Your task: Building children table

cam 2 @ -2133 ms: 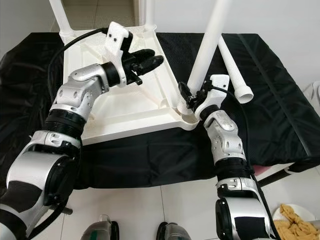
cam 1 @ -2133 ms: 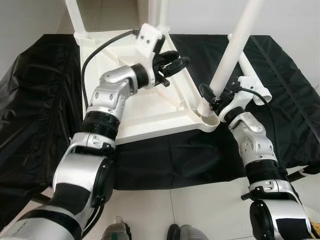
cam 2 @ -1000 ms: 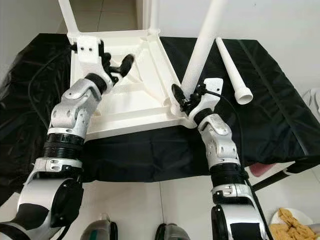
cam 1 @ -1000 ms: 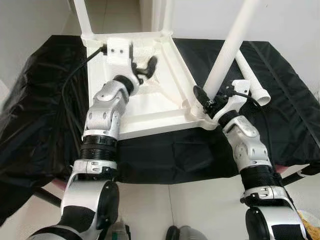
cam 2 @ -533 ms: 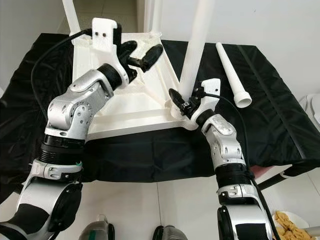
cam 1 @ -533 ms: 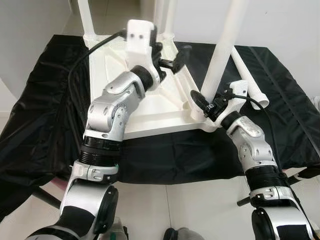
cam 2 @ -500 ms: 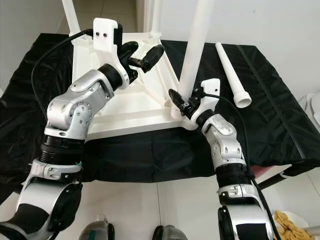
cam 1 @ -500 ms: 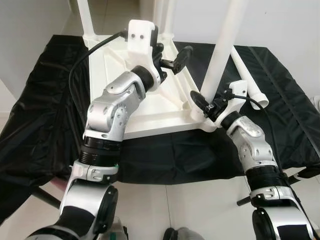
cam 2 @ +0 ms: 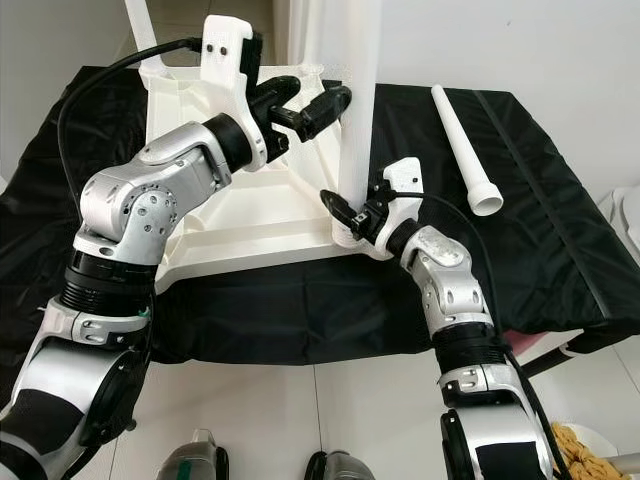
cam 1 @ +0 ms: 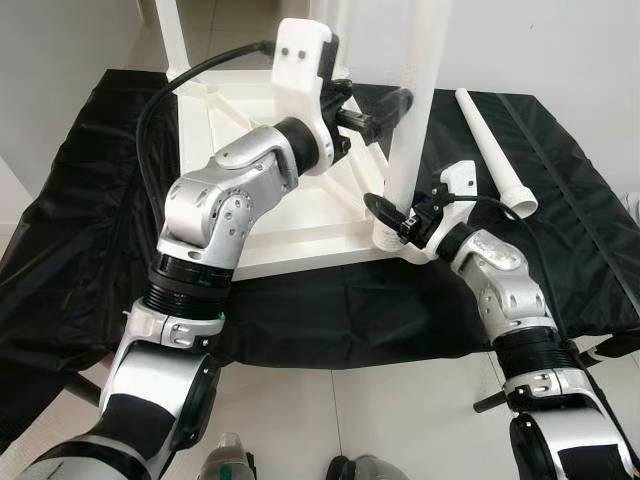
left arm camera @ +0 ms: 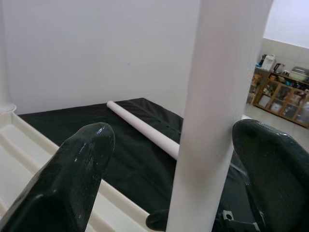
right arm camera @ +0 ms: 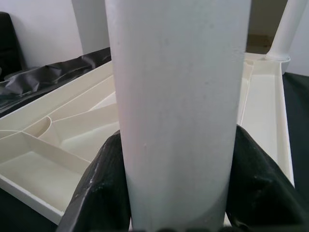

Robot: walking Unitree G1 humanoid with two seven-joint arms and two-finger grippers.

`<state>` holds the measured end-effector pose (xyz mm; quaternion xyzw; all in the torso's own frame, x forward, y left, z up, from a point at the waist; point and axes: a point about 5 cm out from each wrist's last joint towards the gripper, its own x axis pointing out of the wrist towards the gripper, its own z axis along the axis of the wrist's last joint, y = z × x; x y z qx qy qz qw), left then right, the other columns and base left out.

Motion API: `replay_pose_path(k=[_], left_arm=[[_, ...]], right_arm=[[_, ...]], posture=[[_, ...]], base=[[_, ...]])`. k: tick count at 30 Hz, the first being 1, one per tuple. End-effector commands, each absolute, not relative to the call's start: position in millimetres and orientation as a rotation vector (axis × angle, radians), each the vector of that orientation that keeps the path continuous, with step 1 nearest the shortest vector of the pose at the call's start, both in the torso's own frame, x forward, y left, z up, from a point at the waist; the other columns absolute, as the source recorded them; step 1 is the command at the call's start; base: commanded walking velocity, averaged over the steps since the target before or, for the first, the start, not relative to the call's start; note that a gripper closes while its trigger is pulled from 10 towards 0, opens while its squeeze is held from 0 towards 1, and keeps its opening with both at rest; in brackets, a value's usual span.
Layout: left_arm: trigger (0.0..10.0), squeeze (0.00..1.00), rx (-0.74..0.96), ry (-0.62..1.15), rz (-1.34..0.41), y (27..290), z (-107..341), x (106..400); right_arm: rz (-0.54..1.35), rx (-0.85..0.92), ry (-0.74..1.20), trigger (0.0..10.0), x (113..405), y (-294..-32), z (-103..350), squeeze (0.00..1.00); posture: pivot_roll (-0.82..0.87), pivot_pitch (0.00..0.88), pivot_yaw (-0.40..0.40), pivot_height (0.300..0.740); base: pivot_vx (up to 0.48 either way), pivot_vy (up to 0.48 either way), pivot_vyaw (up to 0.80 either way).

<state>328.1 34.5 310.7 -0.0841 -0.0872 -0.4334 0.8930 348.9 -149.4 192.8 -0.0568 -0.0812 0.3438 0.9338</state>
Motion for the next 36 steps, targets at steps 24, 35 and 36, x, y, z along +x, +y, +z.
replay_pose_path(k=[24, 35, 36], left_arm=[[10.0, 0.00, -0.085, -0.188, -1.431, -8, 327, 304], [10.0, 0.00, -0.083, -0.123, -1.403, -13, 320, 312], [10.0, 0.00, -0.083, -0.122, -1.401, -14, 320, 313]], right_arm=[[0.789, -0.186, -0.188, 10.0, 347, -138, 206, 0.00], [0.774, -0.193, -0.203, 10.0, 349, -141, 209, 0.00], [0.772, -0.192, -0.204, 10.0, 349, -141, 209, 0.00]], posture=[[0.05, 0.035, -0.043, 0.740], [0.04, 0.020, -0.022, 0.740], [0.04, 0.017, -0.023, 0.740]], base=[[0.000, 0.000, 0.00], [0.000, 0.000, 0.00], [0.000, 0.000, 0.00]])
